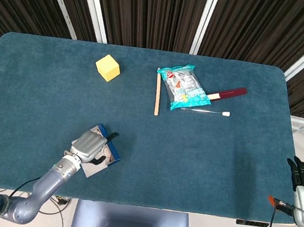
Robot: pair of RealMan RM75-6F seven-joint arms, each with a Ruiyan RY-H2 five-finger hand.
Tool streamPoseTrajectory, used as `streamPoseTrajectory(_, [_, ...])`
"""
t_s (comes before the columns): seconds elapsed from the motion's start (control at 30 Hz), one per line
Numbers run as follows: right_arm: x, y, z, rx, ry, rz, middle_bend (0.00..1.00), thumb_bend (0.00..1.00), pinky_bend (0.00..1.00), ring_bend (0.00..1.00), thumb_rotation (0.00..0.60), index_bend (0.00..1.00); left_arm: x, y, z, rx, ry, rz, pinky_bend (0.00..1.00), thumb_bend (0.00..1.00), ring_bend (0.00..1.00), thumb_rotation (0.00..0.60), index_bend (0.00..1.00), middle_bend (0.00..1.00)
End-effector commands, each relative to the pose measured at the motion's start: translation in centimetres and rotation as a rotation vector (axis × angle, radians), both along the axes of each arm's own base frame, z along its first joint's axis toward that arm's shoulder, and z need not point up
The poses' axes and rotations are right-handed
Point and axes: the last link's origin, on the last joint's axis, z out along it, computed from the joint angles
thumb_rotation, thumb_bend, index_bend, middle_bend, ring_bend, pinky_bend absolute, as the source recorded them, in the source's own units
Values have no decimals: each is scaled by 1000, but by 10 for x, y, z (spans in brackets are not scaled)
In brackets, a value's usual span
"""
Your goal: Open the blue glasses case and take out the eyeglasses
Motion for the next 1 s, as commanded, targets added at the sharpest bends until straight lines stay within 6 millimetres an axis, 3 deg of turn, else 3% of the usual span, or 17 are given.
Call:
streamPoseTrajectory(0.03, [0, 0, 0, 0, -1, -2, 0, 174, 179, 0, 600, 0, -10, 17, 1, 16, 75, 39, 979, 318, 946, 600, 99, 1000])
streamPoseTrajectory(0.23, [0, 0, 0, 1, -3, -5, 0, 174, 179, 0, 600, 0, -14, 35, -7, 22, 150, 77, 979, 312, 946, 600, 99, 1000])
streamPoseTrajectory(0.57, [-1, -1, 1, 0, -6, -8, 0, 175, 179, 0, 600, 0, -11, 47, -19, 27, 201, 96, 980, 312, 947, 600, 123, 1000])
streamPoseTrajectory(1.0, [0, 0, 0, 1, -2, -5, 0, 174, 179, 0, 600, 0, -41, 42, -1, 32, 282, 175, 985, 312, 950, 600, 236, 1000])
